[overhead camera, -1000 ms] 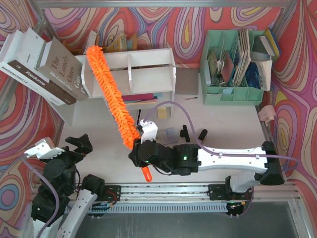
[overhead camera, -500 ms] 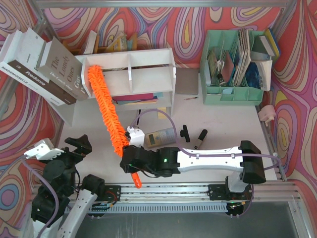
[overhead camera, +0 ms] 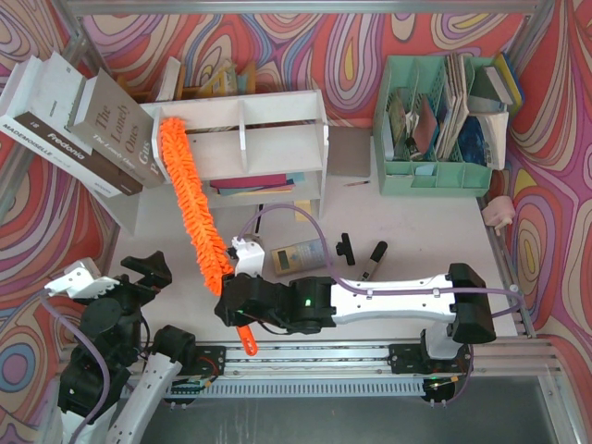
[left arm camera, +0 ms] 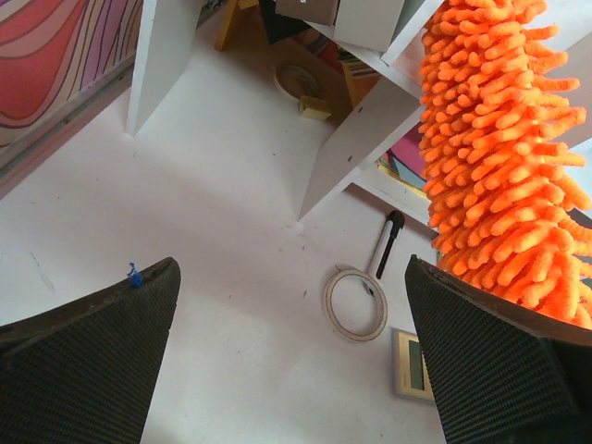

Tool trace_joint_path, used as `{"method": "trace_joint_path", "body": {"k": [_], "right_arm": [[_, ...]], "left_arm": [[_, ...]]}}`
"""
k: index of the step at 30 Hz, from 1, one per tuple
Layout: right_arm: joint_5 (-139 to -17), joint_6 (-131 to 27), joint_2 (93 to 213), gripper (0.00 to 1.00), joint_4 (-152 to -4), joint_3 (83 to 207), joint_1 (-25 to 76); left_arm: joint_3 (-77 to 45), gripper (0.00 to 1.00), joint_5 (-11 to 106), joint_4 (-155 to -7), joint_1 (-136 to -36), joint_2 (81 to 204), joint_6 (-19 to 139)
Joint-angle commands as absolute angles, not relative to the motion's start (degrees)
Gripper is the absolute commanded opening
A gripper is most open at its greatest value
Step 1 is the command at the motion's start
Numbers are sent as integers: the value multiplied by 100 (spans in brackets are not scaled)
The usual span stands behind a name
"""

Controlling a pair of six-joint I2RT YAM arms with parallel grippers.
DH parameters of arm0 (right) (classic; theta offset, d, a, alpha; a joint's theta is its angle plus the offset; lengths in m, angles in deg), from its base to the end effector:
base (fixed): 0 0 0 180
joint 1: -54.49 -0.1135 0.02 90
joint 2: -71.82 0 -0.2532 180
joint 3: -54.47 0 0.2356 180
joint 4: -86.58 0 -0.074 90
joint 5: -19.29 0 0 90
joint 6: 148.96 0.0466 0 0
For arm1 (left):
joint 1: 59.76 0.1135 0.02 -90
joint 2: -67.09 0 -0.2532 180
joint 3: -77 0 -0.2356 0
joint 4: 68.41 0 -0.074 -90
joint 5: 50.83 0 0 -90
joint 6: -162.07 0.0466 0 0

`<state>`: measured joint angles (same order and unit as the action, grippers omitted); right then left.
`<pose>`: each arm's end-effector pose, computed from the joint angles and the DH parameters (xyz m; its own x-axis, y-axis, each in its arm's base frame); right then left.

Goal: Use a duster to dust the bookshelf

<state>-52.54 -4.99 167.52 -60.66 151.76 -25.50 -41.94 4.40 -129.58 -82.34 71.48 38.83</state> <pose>0.0807 0.3735 0.3108 -0.7721 0.0462 -0.6338 -0.4503 0.6639 0.5970 0.0184 0.0211 0.3209 0.0543 -0.5102 -0.8583 -0.2150 0.8335 -0.5090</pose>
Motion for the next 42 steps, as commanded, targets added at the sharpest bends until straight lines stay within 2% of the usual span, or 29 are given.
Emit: {"method": "trace_joint_path", "body": {"k": [1, 10, 18, 24, 37, 42], "right_arm": [[-5254, -437, 16837, 0, -6181, 15445, -2612], [-5767, 129, 16870, 0, -6095, 15112, -2271], [-4803, -812, 16716, 0, -6400, 15590, -2830], [-4964, -941, 16838, 0, -6570, 15659, -2857], [-3578, 728, 16092, 0, -5538, 14672, -2857], [-3627, 595, 16119, 0, -5661, 14645, -2857]], "left_arm": [[-4166, 98, 469, -12975, -8234, 7088, 3867], [-4166, 98, 478, -12974, -8234, 7073, 3867], [-4166, 99, 464, -12975, -8234, 7062, 3867], [-4175, 99, 478, -12957, -8234, 7086, 3889], [-4176, 98, 486, -12944, -8234, 7105, 3892], [-4175, 98, 474, -12948, -8234, 7099, 3884]]}}
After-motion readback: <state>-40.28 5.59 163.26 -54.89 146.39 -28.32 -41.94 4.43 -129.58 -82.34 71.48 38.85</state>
